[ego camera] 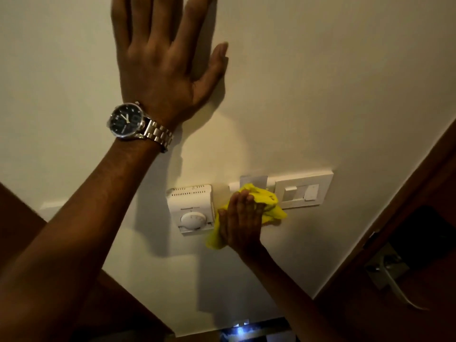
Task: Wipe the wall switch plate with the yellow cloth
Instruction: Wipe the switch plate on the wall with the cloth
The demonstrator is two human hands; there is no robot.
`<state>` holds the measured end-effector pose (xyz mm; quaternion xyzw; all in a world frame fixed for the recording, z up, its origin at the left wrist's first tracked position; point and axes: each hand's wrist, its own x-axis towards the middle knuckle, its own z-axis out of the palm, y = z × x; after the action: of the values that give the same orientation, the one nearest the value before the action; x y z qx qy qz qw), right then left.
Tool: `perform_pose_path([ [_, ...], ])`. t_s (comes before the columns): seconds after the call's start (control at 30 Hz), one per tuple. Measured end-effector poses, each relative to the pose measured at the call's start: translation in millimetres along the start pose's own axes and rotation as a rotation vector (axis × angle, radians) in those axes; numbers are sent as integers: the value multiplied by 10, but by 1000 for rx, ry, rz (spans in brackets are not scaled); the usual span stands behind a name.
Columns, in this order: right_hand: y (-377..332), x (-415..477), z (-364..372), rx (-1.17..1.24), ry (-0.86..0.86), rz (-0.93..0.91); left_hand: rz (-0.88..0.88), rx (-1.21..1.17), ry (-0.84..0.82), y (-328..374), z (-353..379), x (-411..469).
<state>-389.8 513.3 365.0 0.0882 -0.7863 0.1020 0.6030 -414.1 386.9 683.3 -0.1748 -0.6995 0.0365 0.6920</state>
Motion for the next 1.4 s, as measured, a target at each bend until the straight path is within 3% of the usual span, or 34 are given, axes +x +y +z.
perform_pose_path([
  [0.07,189,-6,-46,-33,-34,-190,-23,17,30,-20,26,27],
  [0.13,494,-74,-78,-8,-55,-232,-17,10,15,-30,10,22],
  [0.3,320,-29,-84,-73,-15,62,-1,30,29,-38,20,38],
  [0.4,39,53,-50,-16,-16,107,-5,17,27,-47,42,20],
  [0.47,86,31,-48,5,2,22,-9,28,48,-46,80,6],
  [0.6,445,-6,-119,6,-97,-363,-8,14,55,-53,126,3],
  [0.7,791,76,-207,63,-155,-445,-4,-1,42,-97,124,-8],
  [0.9,91,191,-118,59,28,62,3,8,41,-57,114,6],
  [0.93,35,173,-112,94,16,35,3,8,41,-61,111,-1],
  [1.03,211,11,-88,88,-85,-383,10,4,41,-78,116,0],
  [1.1,443,-43,-115,21,-133,-545,7,-12,35,-84,120,4],
  [1.27,772,-24,-224,-35,-58,-255,16,-4,32,-100,110,-13],
  [1.4,239,-35,-86,-2,-4,76,9,-1,39,-59,119,16],
])
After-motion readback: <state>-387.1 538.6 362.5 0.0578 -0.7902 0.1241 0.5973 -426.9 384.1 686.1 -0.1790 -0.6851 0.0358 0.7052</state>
